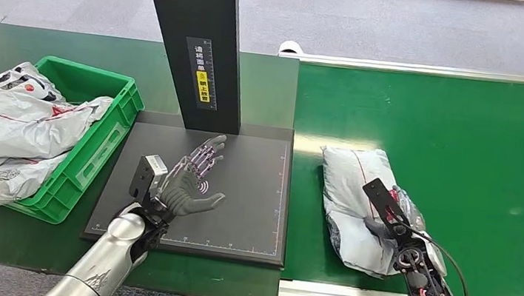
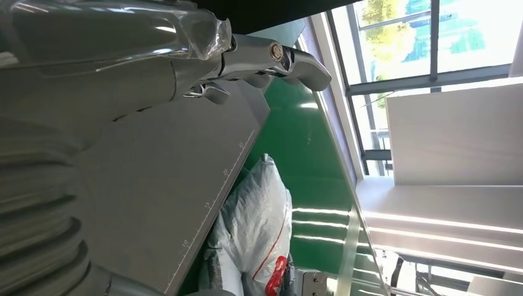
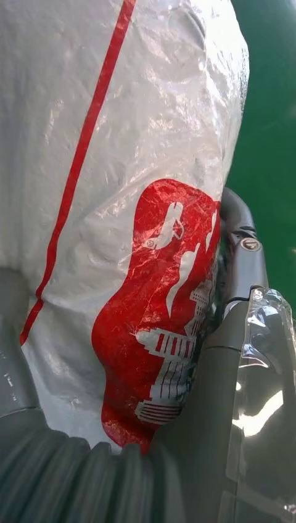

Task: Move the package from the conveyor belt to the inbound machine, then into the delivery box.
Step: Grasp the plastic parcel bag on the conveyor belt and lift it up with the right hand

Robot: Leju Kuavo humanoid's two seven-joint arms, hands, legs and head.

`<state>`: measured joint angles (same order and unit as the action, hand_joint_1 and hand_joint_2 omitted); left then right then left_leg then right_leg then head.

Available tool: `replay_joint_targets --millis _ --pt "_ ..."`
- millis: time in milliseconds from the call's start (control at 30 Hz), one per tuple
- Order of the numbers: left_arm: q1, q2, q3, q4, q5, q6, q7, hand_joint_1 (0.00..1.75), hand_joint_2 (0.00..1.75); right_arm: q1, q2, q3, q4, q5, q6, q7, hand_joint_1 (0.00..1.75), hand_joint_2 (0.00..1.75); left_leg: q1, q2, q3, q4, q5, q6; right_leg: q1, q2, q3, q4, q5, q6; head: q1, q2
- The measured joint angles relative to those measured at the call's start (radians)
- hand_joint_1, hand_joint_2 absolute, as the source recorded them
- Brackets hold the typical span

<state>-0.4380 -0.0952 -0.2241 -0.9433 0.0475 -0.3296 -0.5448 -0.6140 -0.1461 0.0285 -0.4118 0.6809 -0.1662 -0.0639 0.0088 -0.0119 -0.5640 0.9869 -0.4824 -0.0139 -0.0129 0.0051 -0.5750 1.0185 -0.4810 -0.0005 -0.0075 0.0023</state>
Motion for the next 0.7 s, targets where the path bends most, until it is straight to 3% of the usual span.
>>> replay_joint_targets --millis 467,700 --pt "-0.002 0.000 -0.004 0.012 -0.009 0.019 -0.006 0.00 1.75 -0.018 0.001 -0.033 0.018 0.007 0.002 -0.029 1.75 1.75 0.000 0.000 0.000 0.000 0.000 0.000 0.000 0.000 0.000 0.000 0.000 0.000 0.000 0.000" --pt "0.000 0.000 -0.008 0.012 -0.016 0.050 -0.013 0.00 1.75 -0.009 0.011 -0.087 0.014 -0.048 -0.095 -0.177 1.75 1.75 0.000 0.000 0.000 0.000 0.000 0.000 0.000 0.000 0.000 0.000 0.000 0.000 0.000 0.000"
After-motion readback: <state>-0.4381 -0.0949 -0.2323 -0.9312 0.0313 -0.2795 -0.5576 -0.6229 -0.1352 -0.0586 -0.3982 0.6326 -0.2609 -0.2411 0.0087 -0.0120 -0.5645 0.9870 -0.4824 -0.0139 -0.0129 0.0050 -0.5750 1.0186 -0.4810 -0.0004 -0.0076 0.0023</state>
